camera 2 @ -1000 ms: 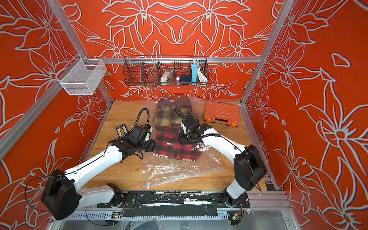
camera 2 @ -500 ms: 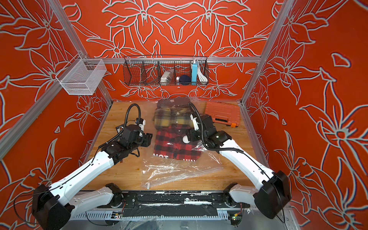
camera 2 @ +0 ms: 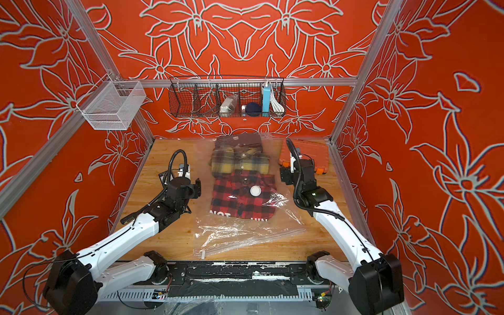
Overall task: Place the folded shirt into the vacuum bag
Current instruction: Adjust the vacuum bag at the center of the board, then reset both arms
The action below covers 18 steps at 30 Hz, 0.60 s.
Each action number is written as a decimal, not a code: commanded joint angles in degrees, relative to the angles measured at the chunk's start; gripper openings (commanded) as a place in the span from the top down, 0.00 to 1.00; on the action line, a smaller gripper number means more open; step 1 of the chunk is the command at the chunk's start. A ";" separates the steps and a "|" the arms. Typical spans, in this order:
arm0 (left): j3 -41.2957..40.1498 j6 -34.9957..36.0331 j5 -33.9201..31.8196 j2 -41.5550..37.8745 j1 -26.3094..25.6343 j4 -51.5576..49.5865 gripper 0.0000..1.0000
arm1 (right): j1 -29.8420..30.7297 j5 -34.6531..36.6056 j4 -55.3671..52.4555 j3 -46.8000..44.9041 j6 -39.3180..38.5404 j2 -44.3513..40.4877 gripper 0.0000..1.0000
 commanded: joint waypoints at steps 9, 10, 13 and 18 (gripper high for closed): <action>-7.02 -1.30 4.39 5.08 13.96 15.43 0.24 | -8.32 3.22 20.72 -13.62 -1.99 4.95 0.12; -7.67 -1.01 5.62 6.03 14.36 17.08 0.24 | -8.34 2.83 22.55 -14.53 -2.01 5.73 0.12; -5.61 0.43 9.99 8.95 15.56 17.70 0.24 | -8.40 0.46 26.88 -16.05 -4.09 8.47 0.12; -5.06 -2.17 17.17 9.97 19.60 19.05 0.25 | -8.58 -2.04 30.22 -17.38 -6.51 10.37 0.12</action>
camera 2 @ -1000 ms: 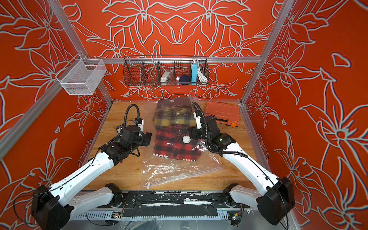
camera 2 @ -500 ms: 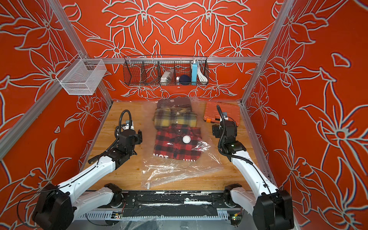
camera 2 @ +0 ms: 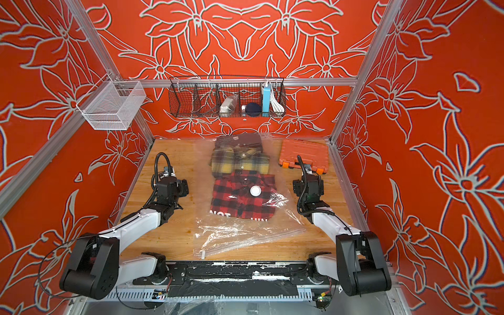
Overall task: Place the folded shirt into the vacuum bag
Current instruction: Reset both arms
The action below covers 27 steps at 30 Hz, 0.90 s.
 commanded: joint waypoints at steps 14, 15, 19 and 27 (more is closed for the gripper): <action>-0.93 -0.11 3.12 -3.66 1.72 1.47 0.25 | -0.64 -1.19 18.26 -6.18 -2.32 7.13 0.12; -0.89 0.00 3.09 -3.76 1.72 1.10 0.26 | -0.79 -1.43 17.92 -6.01 -2.28 7.18 0.12; -1.84 -0.74 2.13 -1.46 1.65 -0.28 0.26 | -1.13 -2.16 17.62 -5.90 -2.10 7.30 0.12; -4.77 3.29 3.48 3.07 2.68 9.71 0.25 | -1.48 -2.60 19.42 -6.97 -2.06 7.09 0.13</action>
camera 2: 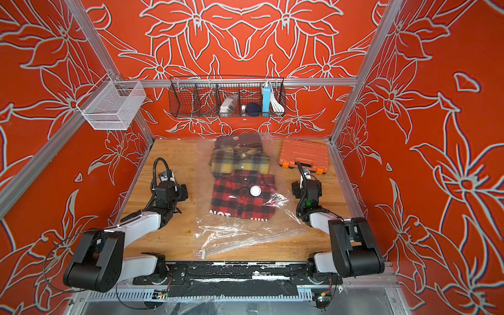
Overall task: Place the folded shirt into the vacuum bag
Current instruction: Reset both arms
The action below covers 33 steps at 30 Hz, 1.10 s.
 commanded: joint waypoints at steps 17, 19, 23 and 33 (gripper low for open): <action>-6.37 2.10 6.03 6.69 4.12 23.26 0.01 | -2.12 -2.88 10.53 -4.78 1.20 2.00 0.02; -6.63 2.11 5.89 7.28 4.15 23.89 0.01 | -2.11 -2.18 13.21 -5.47 1.27 3.17 0.02; -6.14 1.92 5.97 6.51 4.13 21.64 0.01 | -2.17 -1.67 12.37 -5.23 1.60 2.84 0.02; -6.72 2.04 5.92 6.43 4.15 23.11 0.01 | -2.26 -1.65 10.41 -4.70 1.97 2.31 0.02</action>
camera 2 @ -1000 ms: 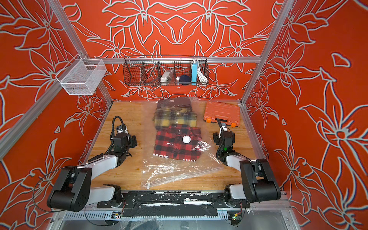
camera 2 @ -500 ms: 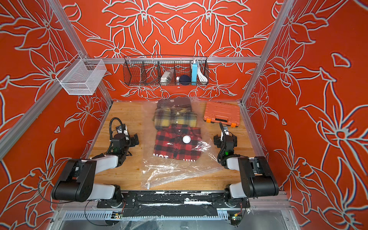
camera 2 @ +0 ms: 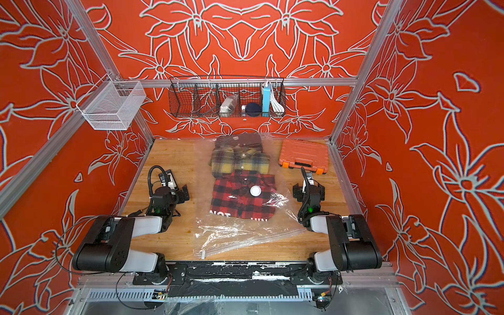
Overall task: Place the folded shirt into the vacuum bag
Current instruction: Reset both arms
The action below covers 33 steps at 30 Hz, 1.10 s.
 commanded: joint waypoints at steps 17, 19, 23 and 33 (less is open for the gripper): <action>0.24 -0.18 -0.16 -0.18 0.06 1.68 0.01 | -1.34 -1.84 -1.07 1.26 0.77 -0.32 0.02; 0.17 -0.18 -0.11 -0.22 0.08 1.74 0.01 | -1.64 -2.44 -1.22 1.35 0.88 -0.33 0.02; -0.17 -0.19 0.02 -0.46 0.07 2.04 0.01 | -1.82 -2.71 -1.35 1.35 0.82 -0.32 0.02; -0.10 -0.20 0.01 -0.50 0.05 1.91 0.01 | -1.94 -2.88 -1.30 1.35 0.83 -0.41 0.02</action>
